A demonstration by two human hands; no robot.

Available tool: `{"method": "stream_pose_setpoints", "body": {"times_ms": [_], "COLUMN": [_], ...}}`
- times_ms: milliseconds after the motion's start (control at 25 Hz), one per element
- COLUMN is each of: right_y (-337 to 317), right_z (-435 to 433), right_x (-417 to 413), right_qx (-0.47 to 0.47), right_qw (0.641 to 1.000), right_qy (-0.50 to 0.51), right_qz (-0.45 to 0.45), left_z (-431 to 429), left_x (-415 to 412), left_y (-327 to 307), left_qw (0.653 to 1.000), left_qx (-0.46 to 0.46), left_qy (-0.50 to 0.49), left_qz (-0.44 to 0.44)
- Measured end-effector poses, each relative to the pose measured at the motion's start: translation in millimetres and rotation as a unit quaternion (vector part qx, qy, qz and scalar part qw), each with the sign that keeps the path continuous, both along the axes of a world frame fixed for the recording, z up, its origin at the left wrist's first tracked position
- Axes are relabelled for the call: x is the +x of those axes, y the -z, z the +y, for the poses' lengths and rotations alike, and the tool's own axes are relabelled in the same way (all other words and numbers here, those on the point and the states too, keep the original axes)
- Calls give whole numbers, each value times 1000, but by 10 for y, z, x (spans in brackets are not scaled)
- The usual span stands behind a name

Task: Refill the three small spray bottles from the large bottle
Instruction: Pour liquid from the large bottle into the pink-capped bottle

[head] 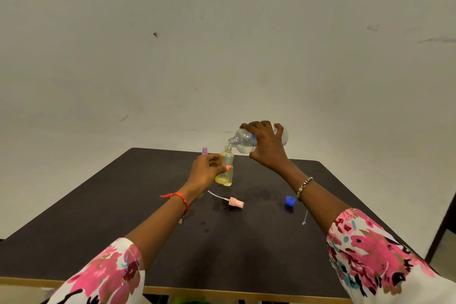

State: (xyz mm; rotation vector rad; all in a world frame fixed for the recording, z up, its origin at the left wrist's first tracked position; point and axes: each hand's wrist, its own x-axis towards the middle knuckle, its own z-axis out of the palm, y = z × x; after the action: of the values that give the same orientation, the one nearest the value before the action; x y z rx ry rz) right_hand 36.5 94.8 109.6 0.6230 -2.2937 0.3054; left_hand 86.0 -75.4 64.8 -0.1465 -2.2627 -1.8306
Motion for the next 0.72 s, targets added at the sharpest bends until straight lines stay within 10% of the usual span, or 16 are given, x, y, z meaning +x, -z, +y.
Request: {"method": "stream_pose_setpoints", "body": {"times_ms": [720], "right_y": [35], "right_z": [-1], "right_x": [-20], "right_qx": [9], "right_qw": [1000], "right_qy": [7], "right_qz": [-4], "left_z": [0], "left_x": [2], "left_y": [31], "left_qw": [1000], "left_qx": [11], "left_qy": [0], "left_qz": [-3]}}
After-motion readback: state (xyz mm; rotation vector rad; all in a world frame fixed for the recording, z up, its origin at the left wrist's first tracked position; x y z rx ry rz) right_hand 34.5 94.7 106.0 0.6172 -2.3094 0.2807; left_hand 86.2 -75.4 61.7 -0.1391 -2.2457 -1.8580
